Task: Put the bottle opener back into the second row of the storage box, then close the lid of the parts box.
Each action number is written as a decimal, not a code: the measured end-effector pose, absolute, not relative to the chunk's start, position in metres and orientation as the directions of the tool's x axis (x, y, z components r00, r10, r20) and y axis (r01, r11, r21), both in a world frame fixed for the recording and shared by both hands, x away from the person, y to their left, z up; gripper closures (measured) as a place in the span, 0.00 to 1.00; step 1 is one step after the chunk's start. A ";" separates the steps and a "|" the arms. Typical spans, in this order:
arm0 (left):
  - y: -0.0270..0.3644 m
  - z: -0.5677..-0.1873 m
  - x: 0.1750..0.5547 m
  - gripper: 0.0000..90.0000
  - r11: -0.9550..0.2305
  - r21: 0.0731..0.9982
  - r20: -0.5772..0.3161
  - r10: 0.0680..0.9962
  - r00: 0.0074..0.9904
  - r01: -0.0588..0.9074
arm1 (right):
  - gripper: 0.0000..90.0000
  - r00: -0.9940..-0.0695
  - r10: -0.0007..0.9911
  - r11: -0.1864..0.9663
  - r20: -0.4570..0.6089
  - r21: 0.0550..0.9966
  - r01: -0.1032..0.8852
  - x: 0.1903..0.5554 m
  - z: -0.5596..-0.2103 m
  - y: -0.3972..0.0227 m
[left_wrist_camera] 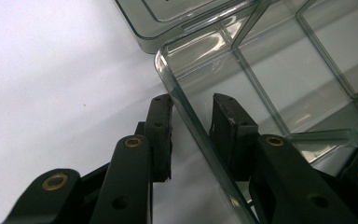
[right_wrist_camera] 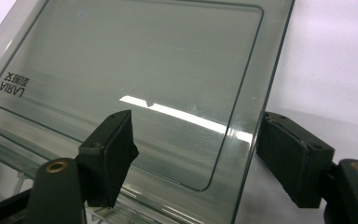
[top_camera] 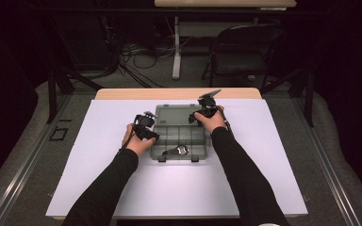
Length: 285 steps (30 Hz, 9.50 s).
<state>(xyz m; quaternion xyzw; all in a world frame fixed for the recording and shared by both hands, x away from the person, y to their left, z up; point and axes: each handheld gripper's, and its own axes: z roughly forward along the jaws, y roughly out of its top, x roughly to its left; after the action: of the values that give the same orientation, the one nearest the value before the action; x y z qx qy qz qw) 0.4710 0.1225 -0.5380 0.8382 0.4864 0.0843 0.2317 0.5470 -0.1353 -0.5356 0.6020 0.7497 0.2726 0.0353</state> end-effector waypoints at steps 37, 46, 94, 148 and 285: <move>0.123 -0.538 0.471 0.77 -0.409 0.470 -0.090 0.859 0.504 0.782 | 0.35 -0.222 0.918 0.077 0.330 0.402 0.913 0.549 -0.535 -0.138; 0.123 -0.538 0.471 0.77 -0.415 0.469 -0.090 0.856 0.509 0.780 | 0.35 -0.223 0.918 0.078 0.328 0.401 0.913 0.549 -0.535 -0.138; 0.122 -0.538 0.471 0.78 -0.411 0.466 -0.082 0.862 0.501 0.783 | 0.93 -0.343 0.911 0.157 0.231 0.573 0.804 0.535 -0.505 -0.163; 0.121 -0.538 0.468 0.79 -0.362 0.479 -0.095 0.884 0.457 0.800 | 0.92 -0.453 0.892 0.266 0.007 0.800 0.537 0.497 -0.515 -0.161; 0.135 -0.454 0.449 0.99 -0.036 0.804 -0.180 0.937 0.301 0.593 | 1.00 -0.494 0.869 0.286 0.040 0.774 0.565 0.459 -0.407 -0.148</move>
<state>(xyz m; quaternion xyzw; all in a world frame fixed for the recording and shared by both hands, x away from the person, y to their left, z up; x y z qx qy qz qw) 0.4489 0.1348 -0.4538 0.6898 0.5545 0.2055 0.4177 0.4587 -0.1477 -0.4066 0.4615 0.7763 0.3798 0.2002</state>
